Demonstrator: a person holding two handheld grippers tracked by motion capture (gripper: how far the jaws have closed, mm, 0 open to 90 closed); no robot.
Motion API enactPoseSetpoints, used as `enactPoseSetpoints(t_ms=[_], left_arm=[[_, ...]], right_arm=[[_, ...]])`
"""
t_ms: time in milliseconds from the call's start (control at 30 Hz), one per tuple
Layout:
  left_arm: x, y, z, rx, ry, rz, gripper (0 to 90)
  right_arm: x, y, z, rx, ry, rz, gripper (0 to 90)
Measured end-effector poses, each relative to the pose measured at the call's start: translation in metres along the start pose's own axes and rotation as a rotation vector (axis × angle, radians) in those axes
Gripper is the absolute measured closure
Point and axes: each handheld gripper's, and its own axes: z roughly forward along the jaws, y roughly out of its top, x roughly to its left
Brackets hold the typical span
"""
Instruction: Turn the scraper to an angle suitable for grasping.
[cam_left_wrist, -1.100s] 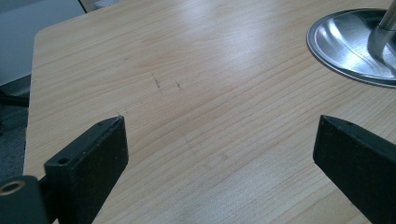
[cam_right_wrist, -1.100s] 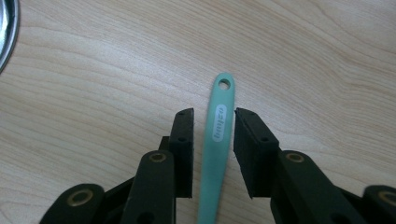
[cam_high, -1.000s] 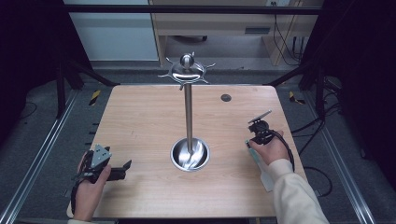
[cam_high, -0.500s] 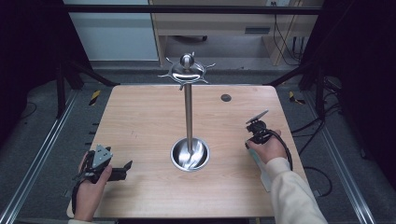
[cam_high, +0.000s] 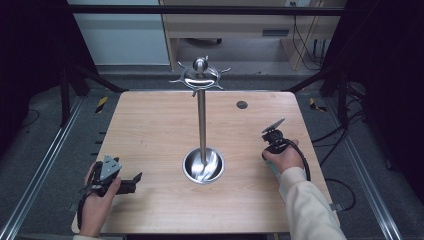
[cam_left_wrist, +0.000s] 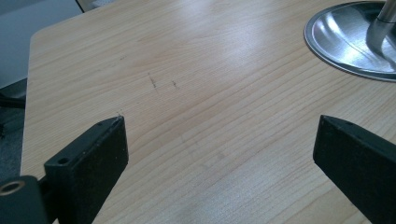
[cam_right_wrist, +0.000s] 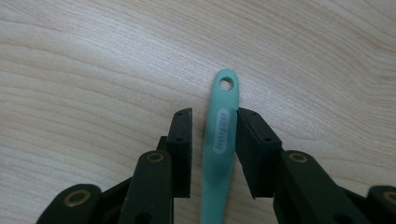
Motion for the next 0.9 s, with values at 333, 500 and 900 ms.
enactPoseSetpoints(t_ms=[333, 500, 900], left_arm=[[0.0000, 0.0000, 0.0001, -0.001, 0.001, 0.000, 3.1], [-0.0004, 0.0002, 0.0006, 0.002, -0.002, 0.004, 3.1], [0.0000, 0.0004, 0.0006, 0.002, -0.001, 0.006, 3.0]], right_arm=[[-0.0016, 0.0006, 0.0055, 0.015, -0.001, 0.011, 69.5], [-0.0019, -0.0006, 0.0063, 0.012, 0.001, 0.027, 70.8], [0.0022, -0.0039, 0.0058, -0.022, -0.014, 0.027, 73.9]])
